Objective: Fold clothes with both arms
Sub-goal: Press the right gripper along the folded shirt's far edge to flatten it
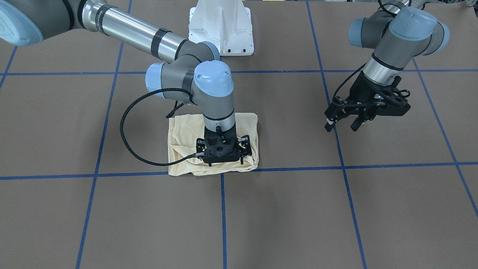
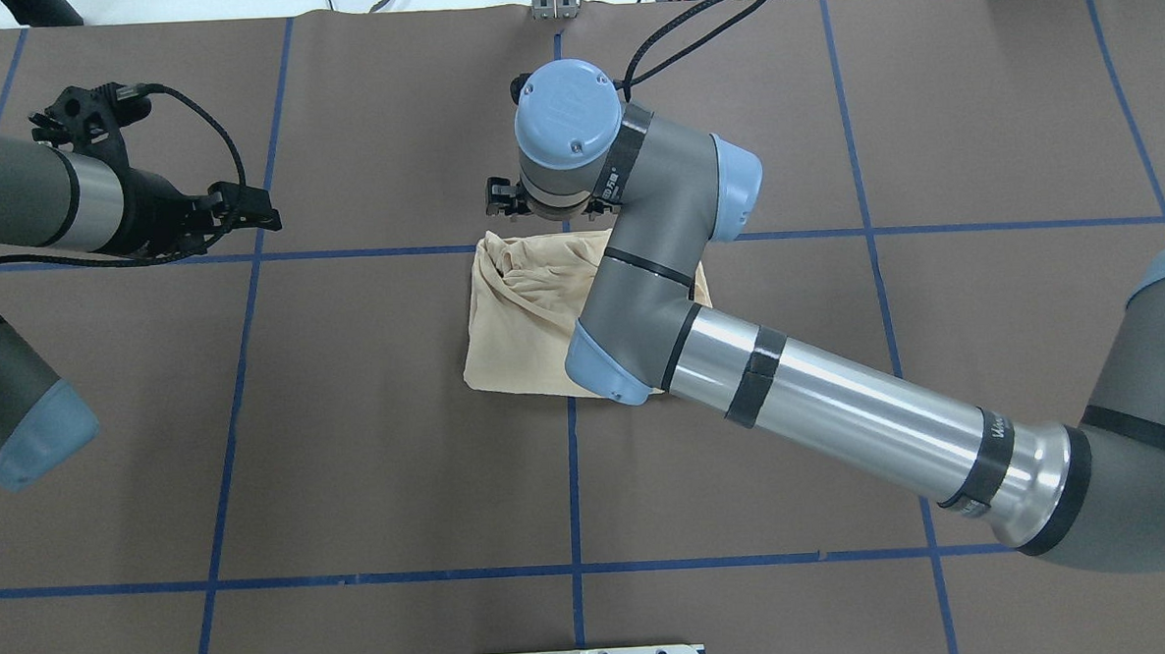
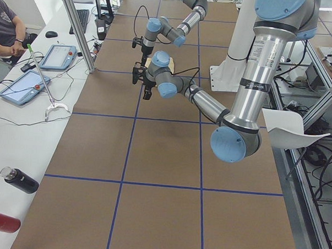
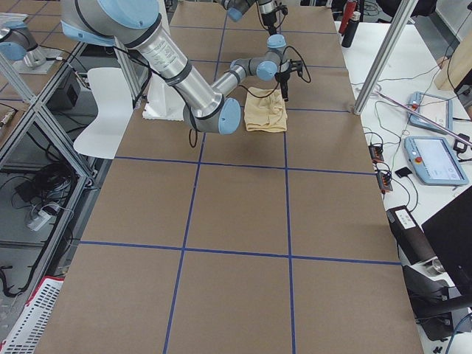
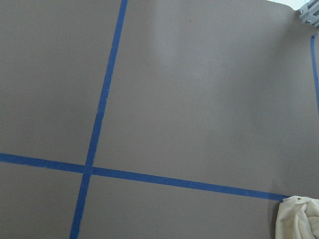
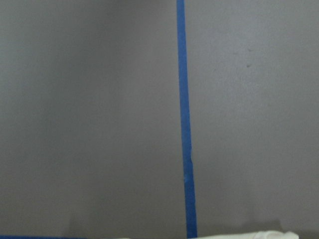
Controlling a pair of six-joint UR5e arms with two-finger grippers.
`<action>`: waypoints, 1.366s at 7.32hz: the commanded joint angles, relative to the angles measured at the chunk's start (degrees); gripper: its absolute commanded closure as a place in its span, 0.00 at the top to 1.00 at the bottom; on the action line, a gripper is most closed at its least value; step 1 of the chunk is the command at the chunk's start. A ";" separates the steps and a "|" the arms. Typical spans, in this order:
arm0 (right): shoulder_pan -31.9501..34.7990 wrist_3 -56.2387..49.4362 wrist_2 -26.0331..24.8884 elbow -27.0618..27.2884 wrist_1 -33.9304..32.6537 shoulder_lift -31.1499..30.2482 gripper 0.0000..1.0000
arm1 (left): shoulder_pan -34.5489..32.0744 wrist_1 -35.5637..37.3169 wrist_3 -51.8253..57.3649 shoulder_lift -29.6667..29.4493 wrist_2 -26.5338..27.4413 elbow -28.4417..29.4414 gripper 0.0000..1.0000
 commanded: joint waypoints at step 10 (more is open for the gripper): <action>-1.13 -0.34 3.07 -1.23 -3.14 -2.79 0.99 | 0.21 0.00 -0.35 -0.53 0.09 0.04 1.00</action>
